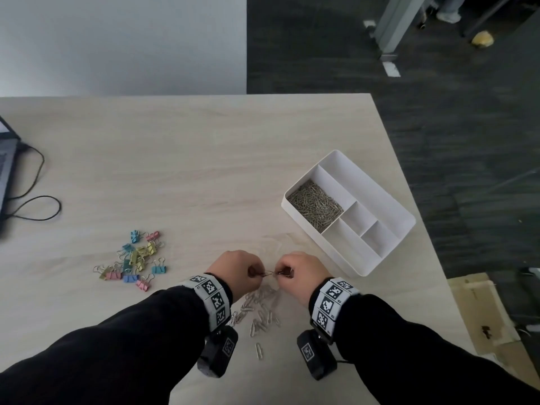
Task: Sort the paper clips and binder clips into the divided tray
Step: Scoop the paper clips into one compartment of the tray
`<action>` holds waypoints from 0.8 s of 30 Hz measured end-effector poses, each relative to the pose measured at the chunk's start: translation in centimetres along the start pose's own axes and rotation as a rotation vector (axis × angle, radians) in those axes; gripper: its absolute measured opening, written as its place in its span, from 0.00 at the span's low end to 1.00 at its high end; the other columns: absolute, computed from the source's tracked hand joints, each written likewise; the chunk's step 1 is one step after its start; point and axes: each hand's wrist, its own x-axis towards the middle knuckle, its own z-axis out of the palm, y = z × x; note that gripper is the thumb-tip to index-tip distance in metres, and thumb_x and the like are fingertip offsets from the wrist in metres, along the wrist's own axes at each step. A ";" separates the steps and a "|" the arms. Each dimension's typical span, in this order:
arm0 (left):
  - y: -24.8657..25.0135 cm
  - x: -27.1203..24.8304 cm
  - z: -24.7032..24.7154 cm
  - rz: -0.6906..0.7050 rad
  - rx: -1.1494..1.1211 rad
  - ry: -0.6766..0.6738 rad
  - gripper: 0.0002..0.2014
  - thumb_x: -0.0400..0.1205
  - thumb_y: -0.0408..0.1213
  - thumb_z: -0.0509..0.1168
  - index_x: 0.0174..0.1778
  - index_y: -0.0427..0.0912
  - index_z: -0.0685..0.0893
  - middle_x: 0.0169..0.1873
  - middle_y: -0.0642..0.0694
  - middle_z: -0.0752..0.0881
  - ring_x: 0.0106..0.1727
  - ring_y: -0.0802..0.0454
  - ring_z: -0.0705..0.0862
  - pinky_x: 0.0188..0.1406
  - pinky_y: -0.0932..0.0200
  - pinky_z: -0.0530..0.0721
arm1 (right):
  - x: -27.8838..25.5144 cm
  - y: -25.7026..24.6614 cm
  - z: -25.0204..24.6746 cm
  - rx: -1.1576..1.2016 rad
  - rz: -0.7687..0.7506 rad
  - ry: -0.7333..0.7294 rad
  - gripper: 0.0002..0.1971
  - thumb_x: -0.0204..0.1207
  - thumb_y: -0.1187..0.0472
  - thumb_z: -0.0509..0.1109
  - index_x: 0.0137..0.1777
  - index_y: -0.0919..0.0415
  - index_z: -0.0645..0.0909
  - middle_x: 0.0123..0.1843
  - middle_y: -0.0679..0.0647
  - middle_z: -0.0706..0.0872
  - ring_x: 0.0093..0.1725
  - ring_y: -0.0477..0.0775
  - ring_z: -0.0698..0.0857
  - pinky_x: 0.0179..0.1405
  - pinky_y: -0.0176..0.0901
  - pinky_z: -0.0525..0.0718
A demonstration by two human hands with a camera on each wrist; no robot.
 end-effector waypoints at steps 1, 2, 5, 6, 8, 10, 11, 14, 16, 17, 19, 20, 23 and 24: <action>0.0 0.2 -0.3 -0.015 -0.012 0.001 0.08 0.73 0.41 0.70 0.46 0.51 0.91 0.42 0.51 0.90 0.46 0.53 0.86 0.46 0.65 0.77 | 0.2 0.1 -0.7 0.023 0.004 0.027 0.04 0.68 0.63 0.74 0.42 0.56 0.89 0.40 0.51 0.84 0.44 0.53 0.84 0.46 0.34 0.74; 0.0 0.4 -0.6 -0.031 -0.027 0.001 0.08 0.73 0.41 0.70 0.45 0.50 0.91 0.40 0.52 0.89 0.45 0.53 0.86 0.45 0.66 0.77 | 0.5 0.1 -1.5 0.046 0.014 0.052 0.04 0.68 0.63 0.74 0.41 0.55 0.88 0.40 0.49 0.84 0.43 0.51 0.84 0.46 0.35 0.76; -0.1 0.8 -1.5 -0.075 -0.067 0.007 0.07 0.73 0.38 0.70 0.43 0.51 0.91 0.34 0.55 0.85 0.39 0.56 0.84 0.44 0.65 0.81 | 1.5 0.1 -4.4 0.116 0.060 0.130 0.02 0.71 0.62 0.75 0.40 0.54 0.87 0.40 0.49 0.87 0.38 0.50 0.86 0.43 0.44 0.87; -0.1 1.0 -1.7 -0.085 -0.083 0.009 0.06 0.73 0.38 0.70 0.43 0.51 0.91 0.33 0.56 0.85 0.35 0.58 0.83 0.42 0.65 0.82 | 1.9 0.0 -5.5 0.149 0.081 0.157 0.02 0.72 0.61 0.75 0.40 0.54 0.86 0.38 0.48 0.87 0.36 0.51 0.87 0.40 0.47 0.89; 0.0 1.3 -2.0 -0.101 -0.121 0.010 0.06 0.74 0.37 0.70 0.42 0.51 0.90 0.31 0.58 0.85 0.29 0.66 0.79 0.34 0.70 0.80 | 3.0 0.0 -7.4 0.172 0.126 0.223 0.03 0.74 0.59 0.73 0.40 0.52 0.84 0.34 0.49 0.88 0.31 0.50 0.88 0.36 0.47 0.90; 0.3 1.7 -2.2 -0.107 -0.151 0.013 0.05 0.74 0.37 0.70 0.41 0.51 0.90 0.30 0.58 0.85 0.26 0.69 0.78 0.29 0.73 0.78 | 4.0 0.0 -8.9 0.222 0.174 0.298 0.03 0.75 0.59 0.71 0.40 0.51 0.84 0.31 0.51 0.89 0.28 0.50 0.87 0.36 0.48 0.89; 0.6 1.9 -2.4 -0.111 -0.160 0.011 0.05 0.74 0.37 0.70 0.40 0.52 0.90 0.29 0.58 0.85 0.25 0.69 0.78 0.29 0.72 0.79 | 4.4 0.1 -9.5 0.254 0.198 0.324 0.03 0.75 0.58 0.71 0.41 0.51 0.84 0.31 0.51 0.89 0.27 0.50 0.87 0.35 0.48 0.89; 1.4 2.9 -2.8 -0.126 -0.206 -0.003 0.05 0.74 0.37 0.70 0.37 0.54 0.88 0.29 0.57 0.87 0.24 0.62 0.82 0.32 0.62 0.87 | 4.8 1.1 -10.4 0.246 0.260 0.318 0.04 0.75 0.55 0.72 0.49 0.46 0.84 0.40 0.46 0.89 0.30 0.50 0.89 0.30 0.40 0.87; 2.3 3.7 -3.2 -0.140 -0.252 0.006 0.05 0.74 0.37 0.71 0.36 0.54 0.88 0.29 0.56 0.88 0.25 0.54 0.86 0.32 0.56 0.91 | 4.5 2.1 -10.5 0.202 0.253 0.324 0.09 0.75 0.53 0.73 0.55 0.43 0.84 0.48 0.41 0.87 0.35 0.49 0.89 0.36 0.40 0.87; 2.8 4.2 -3.4 -0.140 -0.268 0.023 0.06 0.74 0.37 0.71 0.36 0.54 0.88 0.30 0.56 0.88 0.26 0.52 0.87 0.31 0.55 0.91 | 4.1 2.5 -10.5 0.170 0.241 0.338 0.10 0.76 0.53 0.72 0.56 0.44 0.84 0.49 0.41 0.86 0.39 0.48 0.88 0.43 0.42 0.87; 4.1 5.2 -3.8 -0.128 -0.319 0.062 0.07 0.75 0.36 0.72 0.35 0.55 0.87 0.32 0.55 0.88 0.23 0.56 0.86 0.27 0.59 0.89 | 2.9 3.0 -10.4 0.160 0.235 0.365 0.07 0.78 0.54 0.70 0.55 0.49 0.85 0.49 0.42 0.85 0.42 0.47 0.86 0.49 0.43 0.86; 4.8 5.8 -4.0 -0.118 -0.349 0.078 0.08 0.75 0.35 0.72 0.35 0.55 0.87 0.33 0.53 0.89 0.21 0.59 0.84 0.25 0.62 0.87 | 2.3 3.2 -10.3 0.169 0.238 0.371 0.06 0.79 0.55 0.69 0.53 0.51 0.85 0.47 0.43 0.86 0.42 0.45 0.86 0.48 0.41 0.86; 7.0 7.6 -4.5 -0.096 -0.451 0.106 0.08 0.75 0.34 0.72 0.35 0.53 0.86 0.35 0.49 0.89 0.23 0.62 0.84 0.22 0.67 0.83 | 0.4 3.8 -9.7 0.216 0.226 0.365 0.05 0.80 0.56 0.69 0.45 0.54 0.86 0.41 0.45 0.87 0.40 0.43 0.84 0.44 0.41 0.85; 7.7 8.1 -4.7 -0.091 -0.470 0.114 0.07 0.75 0.35 0.73 0.37 0.53 0.87 0.36 0.49 0.89 0.25 0.60 0.85 0.23 0.67 0.83 | -0.1 4.0 -9.4 0.240 0.214 0.356 0.06 0.79 0.56 0.69 0.43 0.54 0.86 0.39 0.45 0.87 0.37 0.42 0.82 0.43 0.42 0.85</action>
